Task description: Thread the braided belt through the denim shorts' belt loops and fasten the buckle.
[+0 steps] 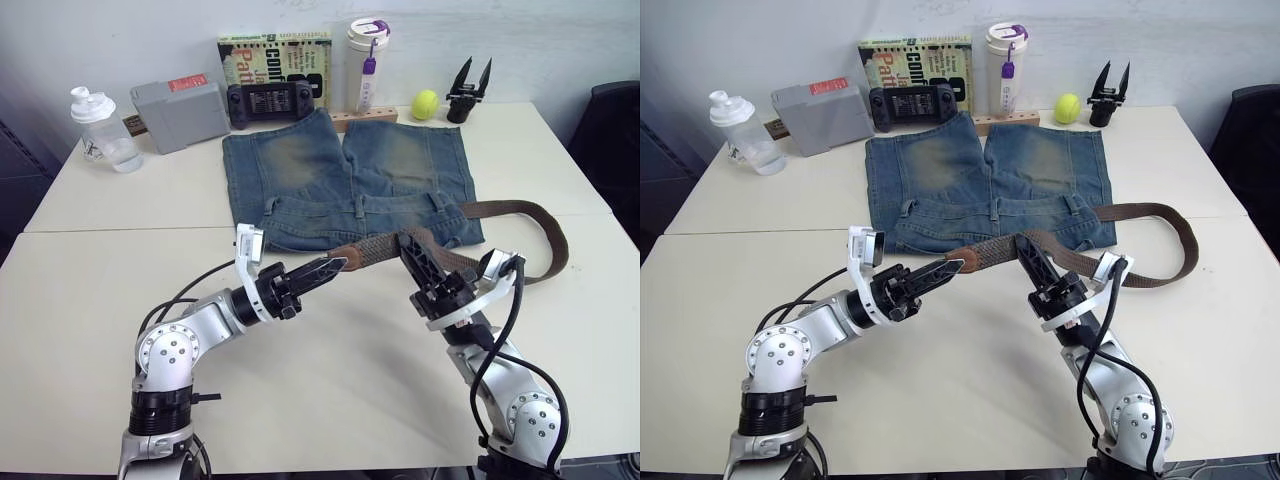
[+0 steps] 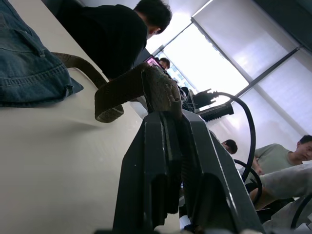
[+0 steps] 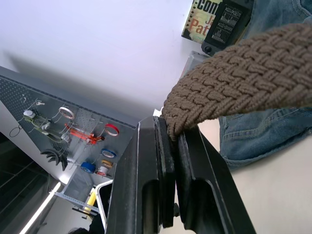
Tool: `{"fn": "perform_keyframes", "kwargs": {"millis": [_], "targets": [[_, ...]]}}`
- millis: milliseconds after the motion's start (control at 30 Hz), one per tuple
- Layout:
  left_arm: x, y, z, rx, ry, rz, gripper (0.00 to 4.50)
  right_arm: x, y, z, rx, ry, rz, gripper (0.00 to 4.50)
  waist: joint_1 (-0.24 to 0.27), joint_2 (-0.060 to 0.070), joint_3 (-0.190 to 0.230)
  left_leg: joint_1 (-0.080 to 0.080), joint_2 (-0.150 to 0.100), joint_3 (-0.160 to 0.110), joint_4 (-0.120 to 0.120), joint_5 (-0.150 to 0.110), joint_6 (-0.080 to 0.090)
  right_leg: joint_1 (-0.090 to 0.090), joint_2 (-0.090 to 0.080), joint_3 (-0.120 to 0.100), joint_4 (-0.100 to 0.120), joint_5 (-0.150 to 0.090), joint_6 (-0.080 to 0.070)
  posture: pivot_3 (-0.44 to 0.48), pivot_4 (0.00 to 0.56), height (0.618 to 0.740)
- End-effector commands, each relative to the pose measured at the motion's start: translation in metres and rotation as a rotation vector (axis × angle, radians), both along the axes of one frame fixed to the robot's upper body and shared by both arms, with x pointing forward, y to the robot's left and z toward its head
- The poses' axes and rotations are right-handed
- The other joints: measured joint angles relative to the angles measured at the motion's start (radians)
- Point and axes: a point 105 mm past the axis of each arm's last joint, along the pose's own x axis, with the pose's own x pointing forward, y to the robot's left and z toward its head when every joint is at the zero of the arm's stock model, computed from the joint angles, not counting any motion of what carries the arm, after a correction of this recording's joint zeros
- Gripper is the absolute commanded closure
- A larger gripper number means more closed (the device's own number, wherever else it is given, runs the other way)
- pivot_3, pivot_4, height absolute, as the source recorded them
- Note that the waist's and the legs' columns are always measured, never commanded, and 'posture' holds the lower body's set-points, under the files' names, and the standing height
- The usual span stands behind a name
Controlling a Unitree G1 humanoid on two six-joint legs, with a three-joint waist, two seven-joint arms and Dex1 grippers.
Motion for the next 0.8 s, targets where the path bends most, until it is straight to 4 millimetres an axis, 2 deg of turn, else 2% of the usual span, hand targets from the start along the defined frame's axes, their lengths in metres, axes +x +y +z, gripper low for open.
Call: {"fn": "perform_keyframes", "kwargs": {"millis": [33, 100, 233, 300, 367, 467, 667, 700, 767, 800], "targets": [[0.001, -0.003, 0.002, 0.047, -0.055, 0.003, 3.61, -0.001, -0.01, 0.012, 0.058, -0.041, -0.04, 4.5, 0.001, 0.0, 0.0, 0.0, 0.0, 0.0, 0.0, 0.0, 0.0, 0.0, 0.0, 0.0, 0.0, 0.0, 0.0, 0.0, 0.15, 0.716], [0.004, -0.003, -0.001, 0.113, -0.105, 0.009, 2.83, 0.0, -0.022, 0.014, 0.077, -0.045, -0.084, 4.5, 0.0, 0.0, 0.0, 0.0, 0.0, 0.0, 0.0, 0.0, 0.0, 0.0, 0.0, 0.0, 0.0, 0.0, 0.0, 0.0, 0.15, 0.716], [0.052, 0.015, -0.021, 0.382, -0.266, 0.199, 1.08, 0.003, -0.055, 0.018, 0.135, -0.048, -0.198, 4.5, 0.003, 0.0, 0.0, 0.0, -0.001, 0.003, 0.0, 0.0, 0.0, 0.001, 0.0, -0.001, -0.001, 0.0, 0.0, 0.0, 0.15, 0.716], [0.078, 0.02, -0.032, 0.619, -0.47, 0.269, 0.14, 0.003, -0.072, 0.017, 0.152, -0.038, -0.26, 4.5, 0.004, 0.0, 0.0, 0.0, -0.001, 0.004, 0.0, 0.0, 0.0, 0.002, 0.0, -0.002, -0.001, 0.0, 0.0, 0.0, 0.15, 0.716], [0.1, 0.02, -0.042, 0.85, -0.686, 0.293, 0.06, 0.002, -0.085, 0.018, 0.171, -0.041, -0.306, 4.5, 0.007, 0.0, 0.0, 0.0, -0.001, 0.004, -0.001, 0.0, 0.001, 0.002, 0.0, -0.002, -0.002, 0.0, 0.0, 0.0, 0.15, 0.716], [0.131, 0.018, -0.051, 1.051, -0.85, 0.334, 0.06, -0.001, -0.095, 0.023, 0.19, -0.064, -0.34, 4.5, 0.012, 0.0, 0.0, -0.001, -0.001, 0.004, -0.002, 0.0, 0.0, 0.002, 0.0, -0.003, -0.003, 0.0, 0.0, 0.0, 0.15, 0.716], [0.156, 0.011, -0.065, 1.199, -0.925, 0.354, 0.06, -0.002, -0.096, 0.024, 0.179, -0.072, -0.339, 4.5, 0.012, 0.0, 0.0, -0.002, -0.001, 0.005, -0.002, 0.0, 0.001, 0.002, -0.001, -0.002, -0.007, 0.001, 0.002, 0.0, 0.15, 0.716], [0.156, 0.009, -0.066, 1.189, -0.916, 0.347, 0.59, -0.003, -0.096, 0.024, 0.178, -0.072, -0.339, 4.5, 0.013, 0.0, 0.0, -0.003, -0.001, 0.006, -0.002, 0.0, 0.001, 0.002, -0.001, -0.002, -0.007, 0.001, 0.002, 0.0, 0.15, 0.716], [0.156, 0.008, -0.066, 1.176, -0.914, 0.345, 1.12, -0.003, -0.096, 0.024, 0.178, -0.071, -0.34, 4.5, 0.015, 0.0, 0.0, -0.003, -0.001, 0.006, -0.001, -0.001, 0.002, 0.002, -0.001, -0.002, -0.008, 0.001, 0.003, 0.0, 0.15, 0.716], [0.157, 0.008, -0.066, 1.175, -0.918, 0.345, 1.59, -0.003, -0.096, 0.024, 0.178, -0.071, -0.341, 4.5, 0.016, 0.0, 0.0, -0.003, -0.001, 0.006, -0.001, -0.002, 0.005, 0.002, -0.001, -0.002, -0.007, 0.002, 0.003, 0.0, 0.15, 0.716]]}}
